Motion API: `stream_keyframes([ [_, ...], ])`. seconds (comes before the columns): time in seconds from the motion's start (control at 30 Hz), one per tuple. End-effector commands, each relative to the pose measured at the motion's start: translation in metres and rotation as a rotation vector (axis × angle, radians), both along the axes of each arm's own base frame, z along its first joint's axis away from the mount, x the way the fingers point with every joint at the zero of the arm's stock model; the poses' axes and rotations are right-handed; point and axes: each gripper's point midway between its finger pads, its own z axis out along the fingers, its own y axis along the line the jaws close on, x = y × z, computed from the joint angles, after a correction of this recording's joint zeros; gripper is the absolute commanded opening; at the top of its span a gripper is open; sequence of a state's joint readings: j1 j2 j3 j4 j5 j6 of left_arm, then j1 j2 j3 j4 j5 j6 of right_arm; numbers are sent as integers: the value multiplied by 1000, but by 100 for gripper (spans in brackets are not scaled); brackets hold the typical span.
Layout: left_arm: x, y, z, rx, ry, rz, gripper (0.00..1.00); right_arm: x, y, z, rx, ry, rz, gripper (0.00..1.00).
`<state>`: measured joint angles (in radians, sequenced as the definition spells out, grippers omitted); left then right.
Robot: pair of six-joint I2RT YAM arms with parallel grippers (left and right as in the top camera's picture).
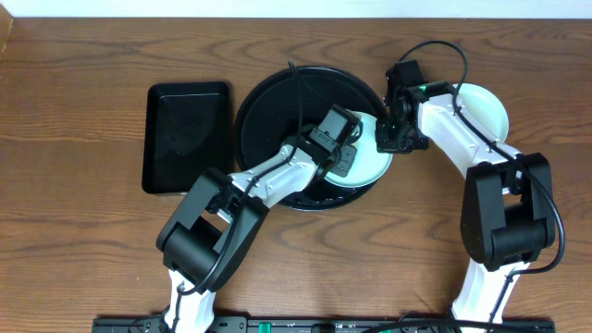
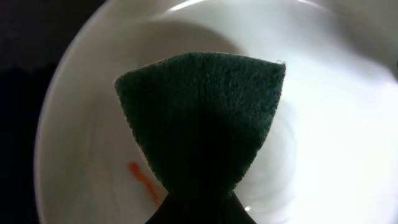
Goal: Clean dirty plates on tray and stack at the side
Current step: 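Scrub the mint plate's surface with the sponge in the left gripper, then withdraw the left gripper with sponge back to the black rectangular tray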
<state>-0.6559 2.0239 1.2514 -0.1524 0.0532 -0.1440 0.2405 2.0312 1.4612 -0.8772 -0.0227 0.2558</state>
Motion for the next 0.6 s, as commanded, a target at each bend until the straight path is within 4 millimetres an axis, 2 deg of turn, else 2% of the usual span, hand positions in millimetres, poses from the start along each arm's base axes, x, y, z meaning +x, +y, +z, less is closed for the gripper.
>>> stream_keyframes([
  [0.0, 2, 23, -27, 64, 36, 24, 8, -7, -14, -6, -69, 17, -11, 1],
  [0.17, 8, 31, -27, 60, 33, 44, 8, -7, -14, -6, -69, 17, -9, 1],
  [0.57, 18, 24, -38, 63, -13, -1, 8, -8, -12, -6, -69, 15, -4, 1],
])
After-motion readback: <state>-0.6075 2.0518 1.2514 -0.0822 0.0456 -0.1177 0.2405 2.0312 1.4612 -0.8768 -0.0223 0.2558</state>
